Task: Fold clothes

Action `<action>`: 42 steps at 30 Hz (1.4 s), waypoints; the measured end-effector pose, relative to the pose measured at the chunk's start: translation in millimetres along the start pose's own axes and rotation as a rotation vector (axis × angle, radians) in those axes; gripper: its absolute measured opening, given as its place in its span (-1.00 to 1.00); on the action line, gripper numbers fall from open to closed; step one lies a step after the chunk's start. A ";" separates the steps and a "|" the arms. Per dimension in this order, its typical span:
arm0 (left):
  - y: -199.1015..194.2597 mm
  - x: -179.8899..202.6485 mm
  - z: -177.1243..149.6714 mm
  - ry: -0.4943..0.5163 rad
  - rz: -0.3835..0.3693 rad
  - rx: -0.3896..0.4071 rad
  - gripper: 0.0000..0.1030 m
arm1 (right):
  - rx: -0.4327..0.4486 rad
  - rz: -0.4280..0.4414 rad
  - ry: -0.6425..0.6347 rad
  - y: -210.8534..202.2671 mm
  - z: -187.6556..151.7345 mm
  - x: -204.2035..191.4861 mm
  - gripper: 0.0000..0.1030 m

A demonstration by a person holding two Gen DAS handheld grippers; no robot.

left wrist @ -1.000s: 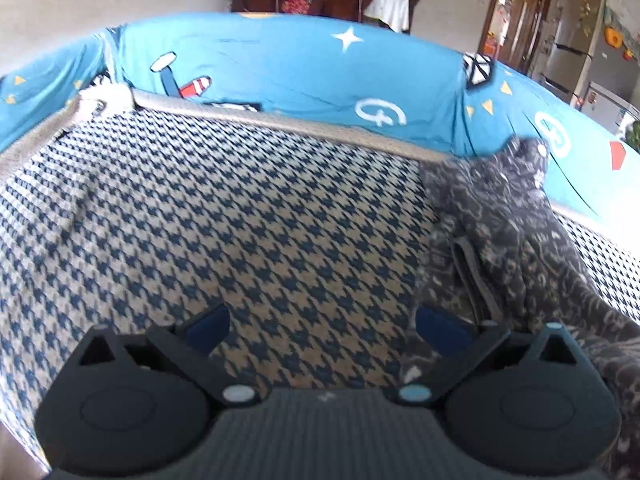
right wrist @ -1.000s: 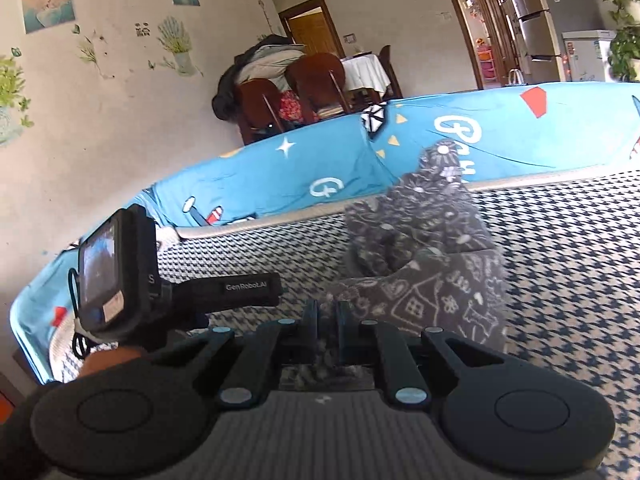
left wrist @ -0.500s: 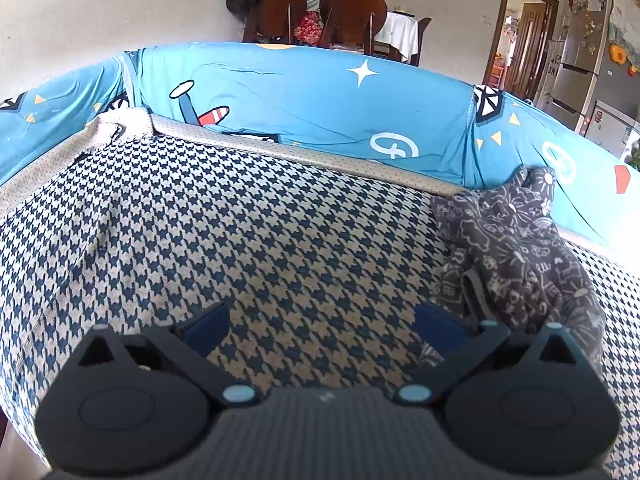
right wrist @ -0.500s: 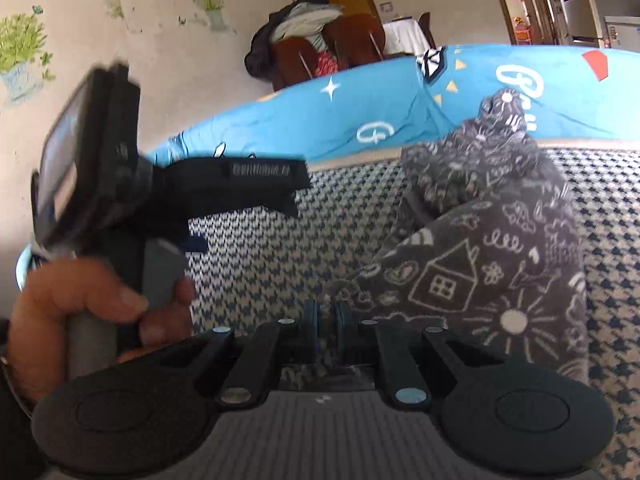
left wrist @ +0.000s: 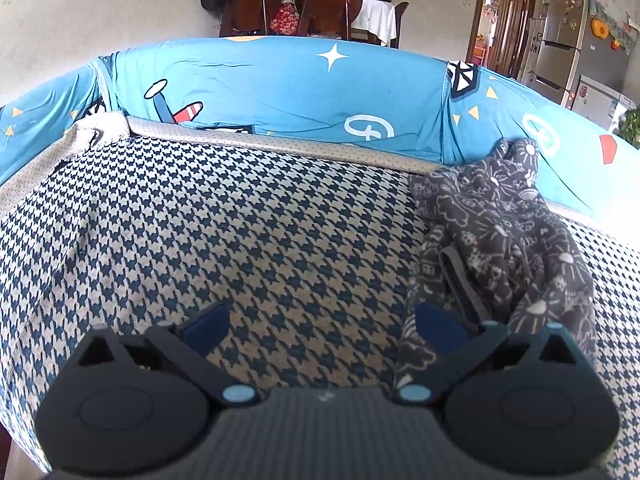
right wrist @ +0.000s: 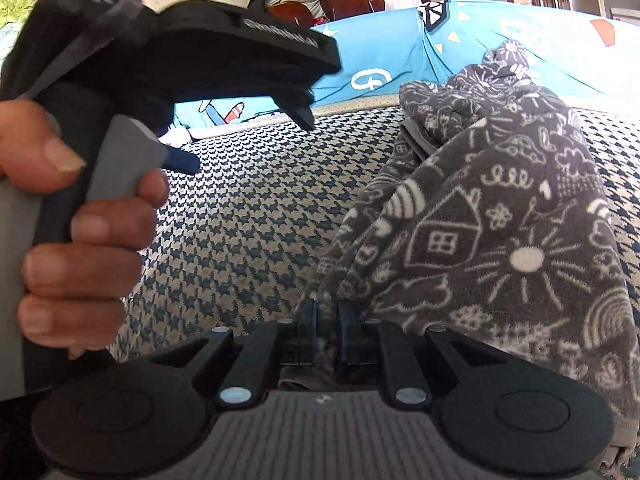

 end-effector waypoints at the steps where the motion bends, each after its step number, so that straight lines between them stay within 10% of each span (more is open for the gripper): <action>1: 0.5 0.7 -0.4 0.006 0.005 0.001 1.00 | 0.002 0.003 -0.002 -1.8 -0.9 -1.3 -0.66; 5: 1.0 3.7 -2.1 0.031 0.021 0.014 1.00 | 0.003 0.013 -0.022 -16.7 -0.8 -5.9 -0.34; 24: -4.1 27.2 -11.8 0.145 -0.029 0.051 1.00 | 0.096 -0.182 0.166 -116.4 -22.5 71.7 -0.17; 33: -0.2 33.8 -15.4 0.174 -0.022 0.037 1.00 | 0.058 -0.090 0.351 -106.1 -40.9 99.8 0.00; 42: 5.1 35.1 -17.0 0.173 -0.019 0.015 1.00 | 0.051 -0.066 0.348 -86.4 -41.8 94.6 -0.26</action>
Point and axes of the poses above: each gripper's, at about its wrist camera, not at the fingertips, and y roughly the way its jaws point, x to its right, z to its top, the point moved 6 cm from there along y, roughly the way its jaws point, and after that the axes turned 13 degrees about -x, right-handed, at the moved point
